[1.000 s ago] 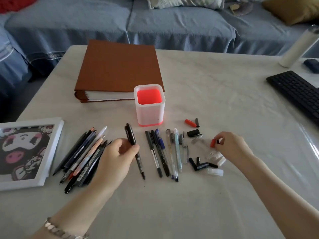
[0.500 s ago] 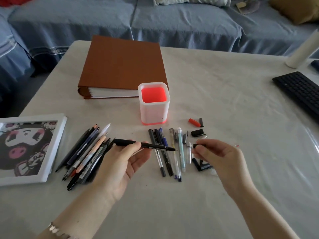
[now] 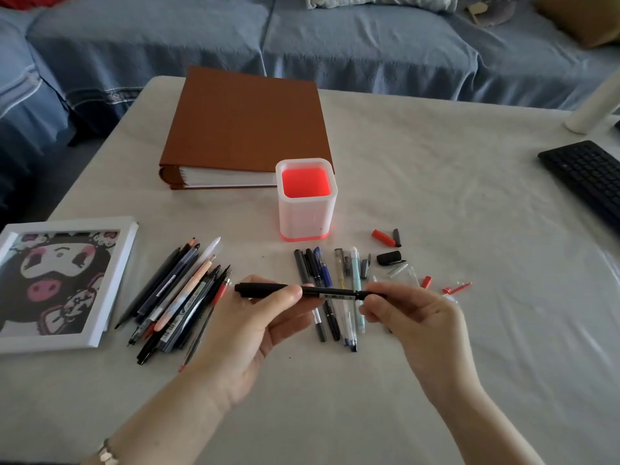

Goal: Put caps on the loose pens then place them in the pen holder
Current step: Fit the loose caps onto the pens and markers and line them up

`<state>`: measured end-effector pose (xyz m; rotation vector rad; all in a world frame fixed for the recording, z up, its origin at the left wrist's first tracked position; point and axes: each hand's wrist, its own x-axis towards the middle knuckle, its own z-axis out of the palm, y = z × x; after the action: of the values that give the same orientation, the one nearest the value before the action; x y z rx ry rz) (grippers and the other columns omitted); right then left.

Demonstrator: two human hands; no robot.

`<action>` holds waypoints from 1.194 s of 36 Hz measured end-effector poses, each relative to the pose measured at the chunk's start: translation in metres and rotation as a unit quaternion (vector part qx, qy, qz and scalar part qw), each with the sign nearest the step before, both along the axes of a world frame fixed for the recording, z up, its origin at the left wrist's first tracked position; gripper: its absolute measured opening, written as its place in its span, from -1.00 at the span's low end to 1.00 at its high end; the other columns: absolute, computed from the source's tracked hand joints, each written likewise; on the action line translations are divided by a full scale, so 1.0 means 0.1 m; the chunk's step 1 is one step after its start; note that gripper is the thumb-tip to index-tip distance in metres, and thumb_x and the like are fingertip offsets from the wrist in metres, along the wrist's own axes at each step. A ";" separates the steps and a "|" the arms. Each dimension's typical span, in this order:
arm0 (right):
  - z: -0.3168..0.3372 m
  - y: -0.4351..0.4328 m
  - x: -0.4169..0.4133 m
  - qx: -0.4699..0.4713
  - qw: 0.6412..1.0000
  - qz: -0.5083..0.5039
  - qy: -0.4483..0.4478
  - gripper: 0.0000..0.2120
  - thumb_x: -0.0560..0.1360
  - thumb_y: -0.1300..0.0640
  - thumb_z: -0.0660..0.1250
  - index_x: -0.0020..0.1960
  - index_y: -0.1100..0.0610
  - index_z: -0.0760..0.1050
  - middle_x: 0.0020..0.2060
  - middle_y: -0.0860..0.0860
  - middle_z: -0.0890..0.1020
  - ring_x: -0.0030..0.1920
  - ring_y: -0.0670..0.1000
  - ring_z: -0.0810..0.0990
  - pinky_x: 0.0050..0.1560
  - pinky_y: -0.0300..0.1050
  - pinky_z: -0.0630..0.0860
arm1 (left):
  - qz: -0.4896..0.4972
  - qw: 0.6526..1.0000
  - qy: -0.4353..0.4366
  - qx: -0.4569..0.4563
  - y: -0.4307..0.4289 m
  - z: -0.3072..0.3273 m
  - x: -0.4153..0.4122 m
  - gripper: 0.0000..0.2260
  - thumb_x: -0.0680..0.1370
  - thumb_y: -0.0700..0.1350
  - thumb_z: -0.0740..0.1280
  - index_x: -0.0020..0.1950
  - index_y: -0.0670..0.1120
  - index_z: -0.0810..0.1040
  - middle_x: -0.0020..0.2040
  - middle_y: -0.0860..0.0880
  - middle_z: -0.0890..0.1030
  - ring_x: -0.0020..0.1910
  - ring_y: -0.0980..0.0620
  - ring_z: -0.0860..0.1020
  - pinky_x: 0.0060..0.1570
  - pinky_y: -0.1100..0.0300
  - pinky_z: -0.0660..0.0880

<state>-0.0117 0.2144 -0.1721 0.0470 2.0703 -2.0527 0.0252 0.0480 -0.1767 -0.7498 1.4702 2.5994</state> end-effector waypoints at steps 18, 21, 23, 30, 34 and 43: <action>-0.15 0.19 0.01 0.150 0.974 0.169 0.030 -0.71 0.40 0.40 0.36 -0.26 0.01 0.60 -0.50 -0.01 0.63 -0.48 -0.14 0.54 -0.31 -0.40 0.47 | -0.145 0.947 0.088 -0.273 -0.13 -0.05 0.11 -0.74 0.35 -0.46 0.37 -0.32 -0.10 0.65 -0.43 -0.13 0.66 -0.46 0.00 0.61 -0.40 0.28 0.53; -0.21 0.17 -0.04 0.282 0.921 0.260 0.061 -0.82 0.45 0.21 0.34 -0.23 -0.05 0.55 -0.45 -0.10 0.59 -0.36 -0.19 0.53 -0.25 -0.42 0.42 | -0.187 0.921 0.074 -0.333 -0.13 -0.12 0.10 -0.74 0.37 -0.38 0.41 -0.31 -0.01 0.66 -0.40 -0.04 0.67 -0.40 0.09 0.61 -0.32 0.31 0.53; -0.24 0.11 -0.06 0.369 0.863 0.326 0.111 -0.89 0.50 0.09 0.28 -0.14 -0.10 0.53 -0.35 -0.19 0.56 -0.18 -0.19 0.49 -0.15 -0.39 0.39 | -0.223 0.893 0.065 -0.386 -0.10 -0.17 0.07 -0.80 0.37 -0.26 0.45 -0.29 0.06 0.65 -0.38 0.09 0.66 -0.38 0.20 0.58 -0.28 0.37 0.49; -0.45 0.09 -0.11 0.413 0.876 0.210 0.130 -0.87 0.54 0.10 0.21 -0.08 0.02 0.54 -0.27 -0.09 0.42 -0.19 0.01 0.43 -0.18 -0.38 0.35 | -0.079 0.776 0.020 -0.626 -0.41 -0.41 0.04 -0.80 0.41 -0.05 0.42 -0.03 -0.09 0.58 -0.21 0.09 0.57 -0.23 0.15 0.53 -0.25 0.32 0.38; -0.54 0.07 -0.18 0.420 0.894 0.116 0.104 -0.80 0.55 0.14 0.21 -0.05 0.24 0.55 -0.23 -0.07 0.35 -0.27 -0.12 0.38 -0.21 -0.48 0.27 | -0.065 0.696 -0.050 -0.714 -0.64 -0.59 0.10 -0.88 0.44 -0.17 0.39 -0.05 -0.14 0.59 -0.20 -0.06 0.60 -0.19 -0.09 0.57 -0.27 0.19 0.37; -0.66 -0.27 -0.23 0.512 0.844 0.110 0.119 -0.72 0.53 -0.01 0.20 0.13 0.13 0.48 0.01 0.05 0.49 -0.03 0.10 0.52 -0.17 -0.13 0.41 | -0.133 0.657 -0.089 -0.737 -0.65 -0.72 0.10 -0.93 0.40 -0.26 0.38 -0.13 -0.20 0.56 -0.24 -0.13 0.61 -0.22 -0.21 0.57 -0.25 0.00 0.52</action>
<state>-0.0344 0.1875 -0.2383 -0.2675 2.8965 -0.6534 0.0355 -0.0168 -0.2487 -0.6137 3.0387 0.5554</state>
